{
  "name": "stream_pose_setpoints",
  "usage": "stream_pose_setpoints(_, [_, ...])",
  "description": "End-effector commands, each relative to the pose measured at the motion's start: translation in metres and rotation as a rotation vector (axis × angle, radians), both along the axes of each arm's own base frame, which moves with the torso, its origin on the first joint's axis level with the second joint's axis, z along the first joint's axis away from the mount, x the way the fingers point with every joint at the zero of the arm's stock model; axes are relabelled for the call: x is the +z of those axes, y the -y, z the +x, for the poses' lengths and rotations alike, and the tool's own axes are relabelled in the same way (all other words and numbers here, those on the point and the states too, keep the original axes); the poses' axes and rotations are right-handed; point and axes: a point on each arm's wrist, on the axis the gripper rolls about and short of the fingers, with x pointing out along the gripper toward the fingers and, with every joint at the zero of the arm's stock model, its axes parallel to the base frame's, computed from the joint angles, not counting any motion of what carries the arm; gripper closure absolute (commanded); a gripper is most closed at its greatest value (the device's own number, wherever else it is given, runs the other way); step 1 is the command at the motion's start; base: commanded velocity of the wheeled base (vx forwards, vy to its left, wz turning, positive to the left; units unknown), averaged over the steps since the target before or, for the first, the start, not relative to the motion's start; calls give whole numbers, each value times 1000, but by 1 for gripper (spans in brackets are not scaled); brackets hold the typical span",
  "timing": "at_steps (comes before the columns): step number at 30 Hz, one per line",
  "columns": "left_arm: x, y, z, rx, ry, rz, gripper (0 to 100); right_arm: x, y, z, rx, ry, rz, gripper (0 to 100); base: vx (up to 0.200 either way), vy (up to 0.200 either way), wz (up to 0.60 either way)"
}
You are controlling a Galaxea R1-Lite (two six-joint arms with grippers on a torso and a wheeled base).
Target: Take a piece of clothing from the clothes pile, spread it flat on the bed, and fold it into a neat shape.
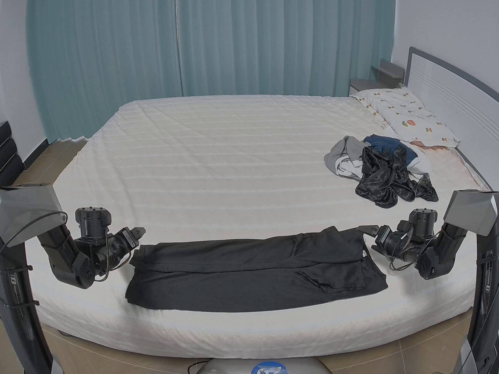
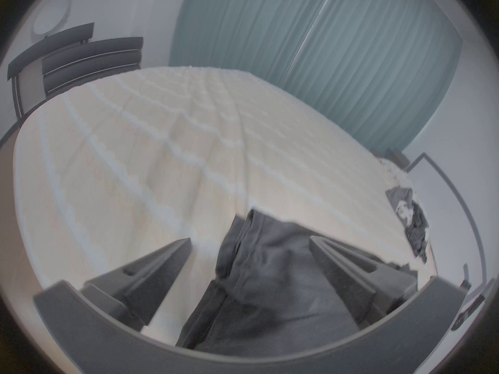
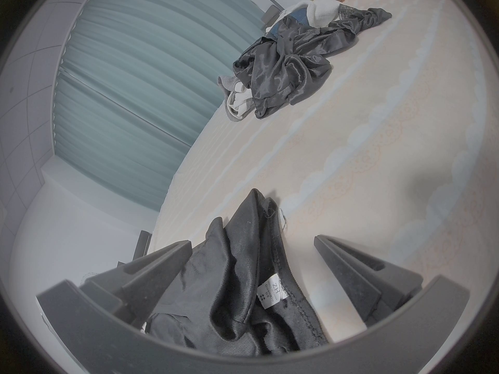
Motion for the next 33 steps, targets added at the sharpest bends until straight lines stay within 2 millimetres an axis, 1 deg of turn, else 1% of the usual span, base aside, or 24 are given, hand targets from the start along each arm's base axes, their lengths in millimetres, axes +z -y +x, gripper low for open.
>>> stream_pose_setpoints(1, [-22, 1, 22, 7, -11, -14, 0, -2, -2, 1, 7, -2, -1, 0, 0, 0, 0])
stream_pose_setpoints(3, [-32, 1, 28, 6, -20, -13, 0, -4, -2, 1, 7, -7, -1, 0, 0, 0, 0])
stream_pose_setpoints(5, [-36, 0, 32, 7, -22, -15, 0, -5, -2, 2, 7, -8, -1, 0, 0, 0, 0])
stream_pose_setpoints(10, [-37, 0, 34, -8, -18, -27, 0, -7, -2, 2, 9, -10, -5, 0, 0, 0, 0])
stream_pose_setpoints(13, [-37, 1, 30, -70, -27, -75, 0, -7, -2, 2, 9, -9, -6, 0, 0, 0, 0])
stream_pose_setpoints(18, [-39, 3, 31, -73, -32, -101, 0, -7, -3, 2, 11, -7, -6, 0, 0, 0, 0])
stream_pose_setpoints(19, [-39, 3, 31, -74, -31, -101, 100, -7, -3, 1, 11, -9, -6, 0, 0, 0, 0])
stream_pose_setpoints(24, [-41, 2, 32, -66, -32, -102, 100, -6, -5, 2, 15, -5, -6, 0, 0, 0, 0])
stream_pose_setpoints(28, [-41, -1, 30, -27, -35, -124, 100, -5, -9, 3, 13, 0, -12, 0, 0, 0, 0])
stream_pose_setpoints(29, [-40, -6, 30, 2, -33, -142, 100, -5, -11, 3, 13, 1, -13, 0, 0, 0, 0])
stream_pose_setpoints(33, [-39, -15, 29, 54, -30, -189, 100, -4, -19, 3, 31, 3, -9, 0, 0, 0, 0])
